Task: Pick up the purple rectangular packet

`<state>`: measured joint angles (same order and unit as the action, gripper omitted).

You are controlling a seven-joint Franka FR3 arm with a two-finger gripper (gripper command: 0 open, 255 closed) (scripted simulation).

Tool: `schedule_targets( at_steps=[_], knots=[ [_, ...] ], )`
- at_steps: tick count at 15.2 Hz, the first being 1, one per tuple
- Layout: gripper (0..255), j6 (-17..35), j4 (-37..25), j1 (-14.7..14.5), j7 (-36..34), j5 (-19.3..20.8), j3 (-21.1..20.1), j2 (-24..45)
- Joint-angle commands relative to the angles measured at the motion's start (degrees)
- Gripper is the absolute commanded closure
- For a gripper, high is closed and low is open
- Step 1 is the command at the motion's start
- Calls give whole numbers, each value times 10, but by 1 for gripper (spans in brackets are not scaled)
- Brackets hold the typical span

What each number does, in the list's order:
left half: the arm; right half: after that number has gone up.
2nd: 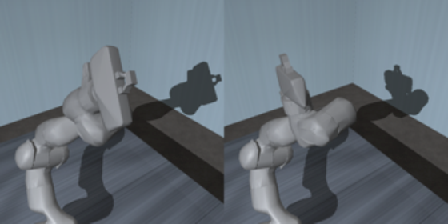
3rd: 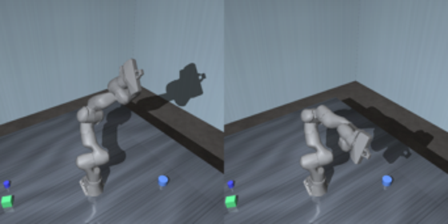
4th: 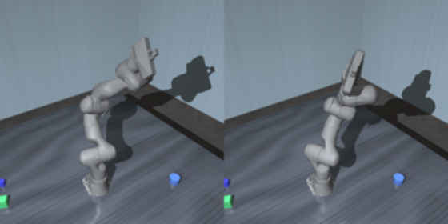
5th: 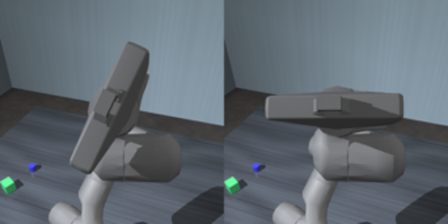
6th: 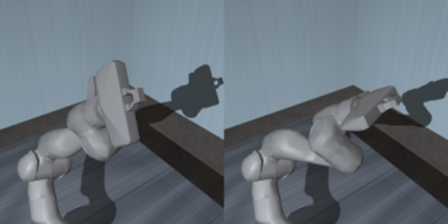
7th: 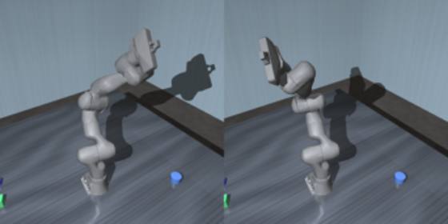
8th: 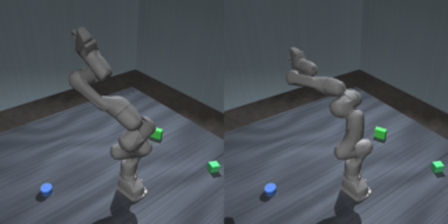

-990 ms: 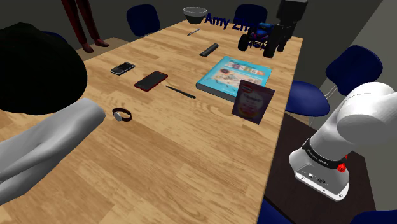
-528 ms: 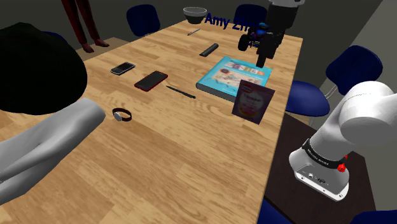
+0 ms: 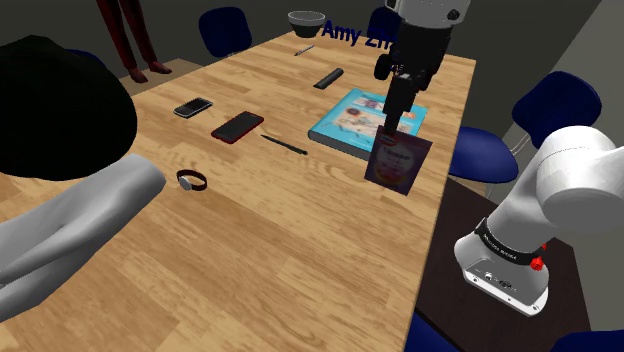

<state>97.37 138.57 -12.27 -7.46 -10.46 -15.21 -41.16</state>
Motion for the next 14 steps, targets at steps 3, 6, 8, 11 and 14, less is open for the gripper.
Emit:
schedule_targets(
  at_steps=[3,6,8,11,14],
  knots=[
    [0,18,16,-9,-7,-8,-15,0],
    [0,41,39,-10,-6,-11,-19,0],
    [0,61,58,-12,-6,-14,-22,1],
    [255,62,59,-12,-6,-14,-23,0],
    [255,62,59,-11,-5,-14,-23,1]
  ],
)
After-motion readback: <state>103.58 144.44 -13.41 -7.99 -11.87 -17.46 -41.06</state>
